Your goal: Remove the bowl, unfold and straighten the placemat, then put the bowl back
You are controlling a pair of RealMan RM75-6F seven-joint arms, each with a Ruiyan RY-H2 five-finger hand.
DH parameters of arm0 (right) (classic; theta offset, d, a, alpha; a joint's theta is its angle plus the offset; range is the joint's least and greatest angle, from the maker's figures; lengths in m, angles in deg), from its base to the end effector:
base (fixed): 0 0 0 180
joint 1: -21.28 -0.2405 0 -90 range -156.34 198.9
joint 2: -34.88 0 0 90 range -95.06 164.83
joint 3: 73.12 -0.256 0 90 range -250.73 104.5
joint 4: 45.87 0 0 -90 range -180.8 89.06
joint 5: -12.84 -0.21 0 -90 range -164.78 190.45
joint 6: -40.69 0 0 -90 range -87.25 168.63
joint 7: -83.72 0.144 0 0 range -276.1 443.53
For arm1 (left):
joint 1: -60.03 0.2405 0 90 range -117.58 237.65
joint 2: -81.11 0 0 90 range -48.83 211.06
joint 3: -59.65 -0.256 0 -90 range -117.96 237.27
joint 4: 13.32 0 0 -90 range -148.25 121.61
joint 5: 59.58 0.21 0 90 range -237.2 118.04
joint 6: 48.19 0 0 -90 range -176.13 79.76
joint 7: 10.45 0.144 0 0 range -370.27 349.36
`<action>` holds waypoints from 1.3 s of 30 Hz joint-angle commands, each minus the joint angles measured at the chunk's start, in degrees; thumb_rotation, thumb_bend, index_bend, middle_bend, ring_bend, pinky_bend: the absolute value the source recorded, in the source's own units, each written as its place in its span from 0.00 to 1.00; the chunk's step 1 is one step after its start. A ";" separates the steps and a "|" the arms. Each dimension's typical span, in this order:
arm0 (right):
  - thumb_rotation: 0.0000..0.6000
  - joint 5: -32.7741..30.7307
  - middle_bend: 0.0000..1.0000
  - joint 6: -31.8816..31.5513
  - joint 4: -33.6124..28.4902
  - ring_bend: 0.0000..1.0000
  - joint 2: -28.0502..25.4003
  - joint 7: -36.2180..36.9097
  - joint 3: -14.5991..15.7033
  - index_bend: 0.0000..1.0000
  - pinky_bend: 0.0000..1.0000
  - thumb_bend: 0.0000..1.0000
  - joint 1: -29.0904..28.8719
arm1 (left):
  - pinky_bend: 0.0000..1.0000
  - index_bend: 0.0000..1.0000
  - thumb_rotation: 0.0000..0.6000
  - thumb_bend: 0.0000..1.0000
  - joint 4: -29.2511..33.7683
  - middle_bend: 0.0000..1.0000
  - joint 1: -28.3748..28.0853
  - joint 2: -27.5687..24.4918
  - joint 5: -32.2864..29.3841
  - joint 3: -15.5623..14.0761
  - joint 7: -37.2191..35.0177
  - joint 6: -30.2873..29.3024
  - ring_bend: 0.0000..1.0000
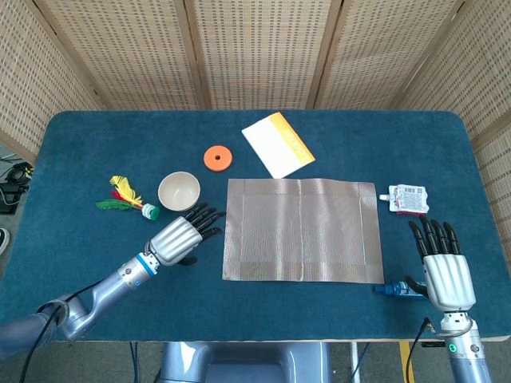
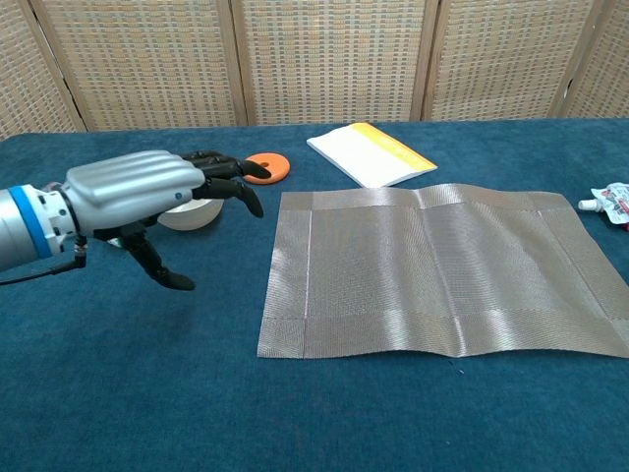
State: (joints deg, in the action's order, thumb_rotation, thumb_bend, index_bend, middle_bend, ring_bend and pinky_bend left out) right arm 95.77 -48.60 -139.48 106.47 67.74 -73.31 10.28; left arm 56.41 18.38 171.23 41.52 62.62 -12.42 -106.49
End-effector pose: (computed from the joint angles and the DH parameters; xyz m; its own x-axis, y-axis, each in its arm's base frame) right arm -0.2808 -0.2009 0.1216 0.5071 0.0553 0.8601 -0.8590 -0.0492 0.5096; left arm -0.1590 0.3212 -0.0297 0.5858 0.1229 0.8011 0.5928 -0.7390 -0.3202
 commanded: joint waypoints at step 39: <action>1.00 1.12 0.00 2.96 -1.05 0.00 -1.28 3.09 -2.90 0.00 0.00 0.00 2.44 | 0.00 0.27 1.00 0.26 -15.35 0.00 -10.07 15.04 -0.49 -5.44 -3.26 4.00 0.00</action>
State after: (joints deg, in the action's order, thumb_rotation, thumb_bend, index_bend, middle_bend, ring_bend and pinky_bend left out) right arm 96.89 -45.69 -140.51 105.21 70.82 -76.19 12.71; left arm 40.96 8.41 186.30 41.12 57.16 -15.78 -102.52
